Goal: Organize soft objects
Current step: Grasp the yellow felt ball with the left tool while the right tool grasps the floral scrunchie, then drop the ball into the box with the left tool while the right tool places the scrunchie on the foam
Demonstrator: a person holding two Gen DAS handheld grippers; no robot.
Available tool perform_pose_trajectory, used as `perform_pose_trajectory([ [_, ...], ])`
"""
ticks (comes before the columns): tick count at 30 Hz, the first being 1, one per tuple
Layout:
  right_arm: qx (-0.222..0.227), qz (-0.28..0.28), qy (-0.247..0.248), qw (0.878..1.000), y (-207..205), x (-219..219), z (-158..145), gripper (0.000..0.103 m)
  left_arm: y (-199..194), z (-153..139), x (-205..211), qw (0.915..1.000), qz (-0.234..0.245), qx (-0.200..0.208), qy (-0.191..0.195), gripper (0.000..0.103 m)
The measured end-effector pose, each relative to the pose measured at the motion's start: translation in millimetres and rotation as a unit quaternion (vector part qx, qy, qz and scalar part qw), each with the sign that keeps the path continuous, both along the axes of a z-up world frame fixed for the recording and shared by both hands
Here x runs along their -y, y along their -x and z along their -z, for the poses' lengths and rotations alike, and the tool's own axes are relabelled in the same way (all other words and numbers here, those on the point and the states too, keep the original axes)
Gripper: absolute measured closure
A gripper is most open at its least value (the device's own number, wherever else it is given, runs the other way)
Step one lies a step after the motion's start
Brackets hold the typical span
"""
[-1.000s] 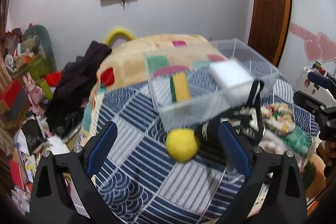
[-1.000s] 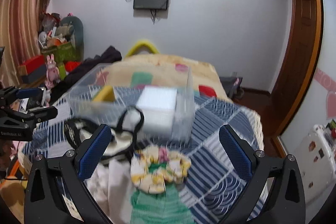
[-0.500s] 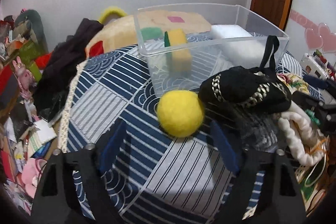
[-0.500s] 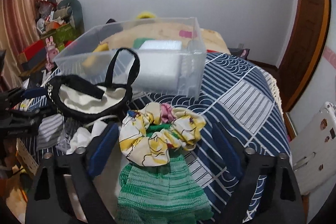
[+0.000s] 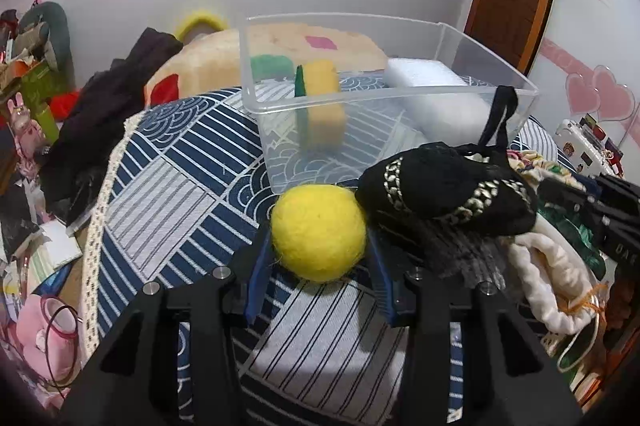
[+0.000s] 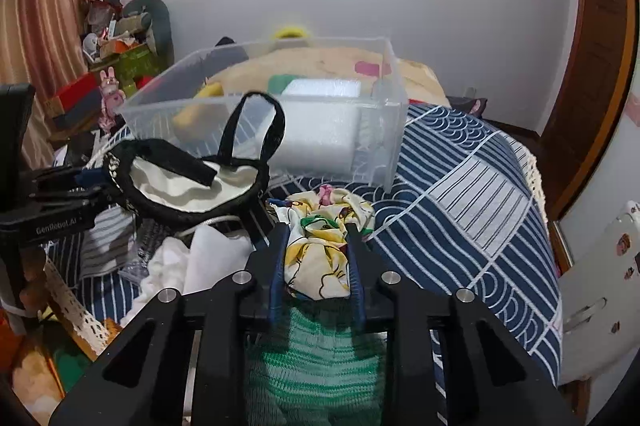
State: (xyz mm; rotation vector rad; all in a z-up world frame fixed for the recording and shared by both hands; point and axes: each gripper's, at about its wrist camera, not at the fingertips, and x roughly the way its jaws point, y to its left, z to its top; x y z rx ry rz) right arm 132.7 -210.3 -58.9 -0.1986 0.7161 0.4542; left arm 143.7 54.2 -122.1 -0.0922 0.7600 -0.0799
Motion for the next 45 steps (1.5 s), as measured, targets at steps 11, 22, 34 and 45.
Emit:
perform_pose_trajectory([
  [11,0.054,0.015,-0.022,0.998,11.5,10.3,-32.7,0.080,26.5,-43.2,-9.1,0.9981,-0.021,0.057,-0.008,0.059],
  [22,0.110,0.015,-0.034,0.993,6.4,7.0,-73.2,0.080,17.7,-80.0,-6.0,0.9947,-0.010,0.101,-0.015,0.059],
  [34,0.117,-0.021,-0.037,0.992,-22.7,-34.7,-77.4,0.080,-29.1,-89.7,6.3,0.9954,-0.001,0.095,-0.014,0.059],
  [45,0.071,-0.012,-0.002,0.997,-65.6,-50.7,-53.0,0.080,-86.3,-64.9,18.1,0.9991,0.020,0.037,0.006,0.059],
])
